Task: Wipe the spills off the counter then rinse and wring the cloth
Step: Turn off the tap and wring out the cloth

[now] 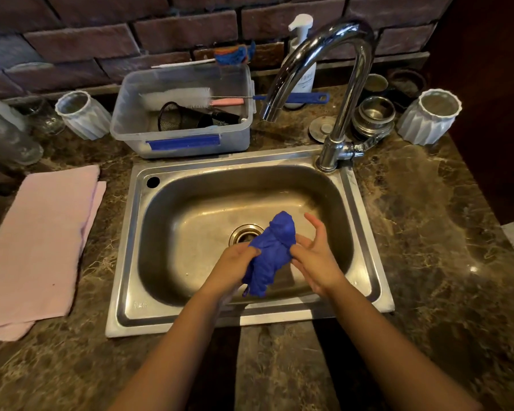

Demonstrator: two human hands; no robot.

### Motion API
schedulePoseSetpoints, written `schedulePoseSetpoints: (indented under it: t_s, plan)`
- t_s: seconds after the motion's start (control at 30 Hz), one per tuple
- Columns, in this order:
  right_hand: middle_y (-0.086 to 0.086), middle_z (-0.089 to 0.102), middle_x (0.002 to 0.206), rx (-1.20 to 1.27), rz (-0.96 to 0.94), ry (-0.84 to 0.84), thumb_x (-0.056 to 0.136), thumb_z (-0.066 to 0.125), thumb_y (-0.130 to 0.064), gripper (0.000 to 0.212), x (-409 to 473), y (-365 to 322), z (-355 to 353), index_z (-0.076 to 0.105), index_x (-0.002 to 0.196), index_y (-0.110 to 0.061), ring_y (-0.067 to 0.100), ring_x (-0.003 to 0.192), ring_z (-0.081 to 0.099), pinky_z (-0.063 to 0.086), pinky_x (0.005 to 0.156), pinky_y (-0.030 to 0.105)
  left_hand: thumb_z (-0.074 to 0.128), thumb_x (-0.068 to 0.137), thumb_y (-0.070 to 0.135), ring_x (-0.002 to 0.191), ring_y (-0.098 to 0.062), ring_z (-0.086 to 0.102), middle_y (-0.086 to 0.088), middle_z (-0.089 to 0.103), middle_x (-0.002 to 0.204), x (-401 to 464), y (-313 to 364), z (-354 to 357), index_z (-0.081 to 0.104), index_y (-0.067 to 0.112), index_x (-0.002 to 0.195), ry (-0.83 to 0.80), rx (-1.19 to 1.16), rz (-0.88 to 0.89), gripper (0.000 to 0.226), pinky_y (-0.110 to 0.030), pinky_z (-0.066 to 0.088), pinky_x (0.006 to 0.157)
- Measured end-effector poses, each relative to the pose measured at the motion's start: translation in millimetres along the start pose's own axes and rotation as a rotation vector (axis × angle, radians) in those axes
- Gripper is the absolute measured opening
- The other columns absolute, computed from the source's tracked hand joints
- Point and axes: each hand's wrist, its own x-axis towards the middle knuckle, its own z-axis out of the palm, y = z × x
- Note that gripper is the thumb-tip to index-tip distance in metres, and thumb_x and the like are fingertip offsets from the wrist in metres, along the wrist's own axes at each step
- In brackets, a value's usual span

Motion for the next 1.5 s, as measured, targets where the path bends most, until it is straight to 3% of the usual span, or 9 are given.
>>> schedulePoseSetpoints:
  t_s: [0.13, 0.23, 0.33, 0.43, 0.57, 0.7, 0.87, 1.27, 1.5]
  plan:
    - [0.028, 0.062, 0.094, -0.271, -0.065, 0.101, 0.09, 0.042, 0.004, 0.037, 0.9, -8.6, -8.7, 0.045, 0.117, -0.02, 0.031, 0.082, 0.06, 0.05, 0.066, 0.034, 0.04, 0.095, 0.003, 0.094, -0.017, 0.061, -0.004, 0.065, 0.1, -13.2, -1.7, 19.0, 0.059, 0.011, 0.103, -0.167, -0.221, -0.003, 0.022, -0.034, 0.049, 0.086]
    - [0.011, 0.059, 0.085, -0.425, -0.091, 0.188, 0.088, 0.048, -0.004, 0.024, 2.2, -7.0, -13.1, 0.049, 0.101, -0.024, 0.026, 0.082, 0.057, 0.046, 0.063, 0.029, 0.042, 0.094, 0.001, 0.104, -0.022, 0.059, -0.01, 0.061, 0.112, -14.9, -9.3, 29.8, 0.058, 0.012, 0.107, -0.112, -0.296, 0.003, 0.023, -0.042, 0.048, 0.091]
    - [-0.005, 0.051, 0.11, -0.863, -0.29, 0.218, 0.087, 0.059, -0.016, 0.027, -8.1, -1.9, -20.0, 0.053, 0.113, -0.019, 0.014, 0.098, 0.055, 0.045, 0.08, 0.025, 0.051, 0.09, 0.002, 0.104, -0.023, 0.061, -0.013, 0.061, 0.117, -13.3, -17.4, 28.2, 0.055, 0.006, 0.116, -0.039, -0.329, 0.011, 0.026, -0.037, 0.052, 0.085]
    - [-0.003, 0.05, 0.131, -1.072, -0.535, 0.014, 0.086, 0.056, -0.038, 0.043, -23.8, 1.7, -21.5, 0.056, 0.125, -0.021, 0.011, 0.121, 0.042, 0.035, 0.1, 0.026, 0.057, 0.086, -0.001, 0.097, -0.023, 0.065, -0.014, 0.065, 0.112, -11.3, -20.5, 25.2, 0.051, 0.004, 0.12, -0.009, -0.302, 0.043, 0.035, -0.032, 0.056, 0.078]
    - [0.0, 0.046, 0.144, -1.151, -0.452, -0.153, 0.085, 0.064, -0.032, 0.054, -30.4, 3.4, -19.6, 0.046, 0.135, -0.024, 0.016, 0.132, 0.04, 0.032, 0.111, 0.032, 0.052, 0.083, -0.014, 0.085, -0.018, 0.07, -0.006, 0.071, 0.093, -13.1, -18.5, 26.4, 0.052, 0.01, 0.114, -0.091, -0.298, 0.063, 0.039, -0.028, 0.057, 0.07]
    - [0.003, 0.049, 0.141, -1.177, -0.421, -0.175, 0.086, 0.064, -0.027, 0.054, -30.2, -1.4, -16.4, 0.046, 0.136, -0.02, 0.017, 0.128, 0.045, 0.034, 0.107, 0.028, 0.051, 0.084, -0.012, 0.094, -0.025, 0.068, -0.01, 0.071, 0.099, -14.2, -22.3, 20.8, 0.052, 0.014, 0.115, -0.182, -0.369, 0.056, 0.04, -0.04, 0.055, 0.084]
    - [0.009, 0.068, 0.104, -1.21, -0.415, -0.065, 0.087, 0.058, -0.016, 0.022, -28.6, 3.5, -17.4, 0.06, 0.108, -0.011, 0.023, 0.094, 0.061, 0.044, 0.079, 0.025, 0.054, 0.087, -0.005, 0.1, -0.029, 0.064, -0.017, 0.067, 0.107, -15.5, -34.4, 30.8, 0.056, 0.012, 0.11, -0.159, -0.407, 0.007, 0.029, -0.041, 0.054, 0.085]
    - [-0.001, 0.067, 0.109, -1.414, -0.471, 0.083, 0.089, 0.055, -0.025, 0.024, -42.4, -26.2, -40.7, 0.061, 0.112, -0.021, 0.019, 0.104, 0.057, 0.042, 0.08, 0.028, 0.061, 0.087, 0.032, 0.084, -0.014, 0.06, 0.005, 0.063, 0.087, -7.5, -55.1, 49.0, 0.062, 0.022, 0.087, 0.31, 0.35, 0.243, 0.009, -0.022, 0.047, 0.07]
    - [0.004, 0.069, 0.102, -1.467, -0.512, 0.285, 0.083, 0.063, -0.017, 0.021, -59.9, -62.1, -94.9, 0.066, 0.104, -0.016, 0.026, 0.097, 0.06, 0.047, 0.077, 0.035, 0.048, 0.092, 0.038, 0.105, -0.017, 0.056, 0.003, 0.061, 0.114, 1.7, -81.9, 54.7, 0.055, 0.02, 0.121, 0.351, 0.989, 0.311, 0.035, -0.031, 0.045, 0.084]
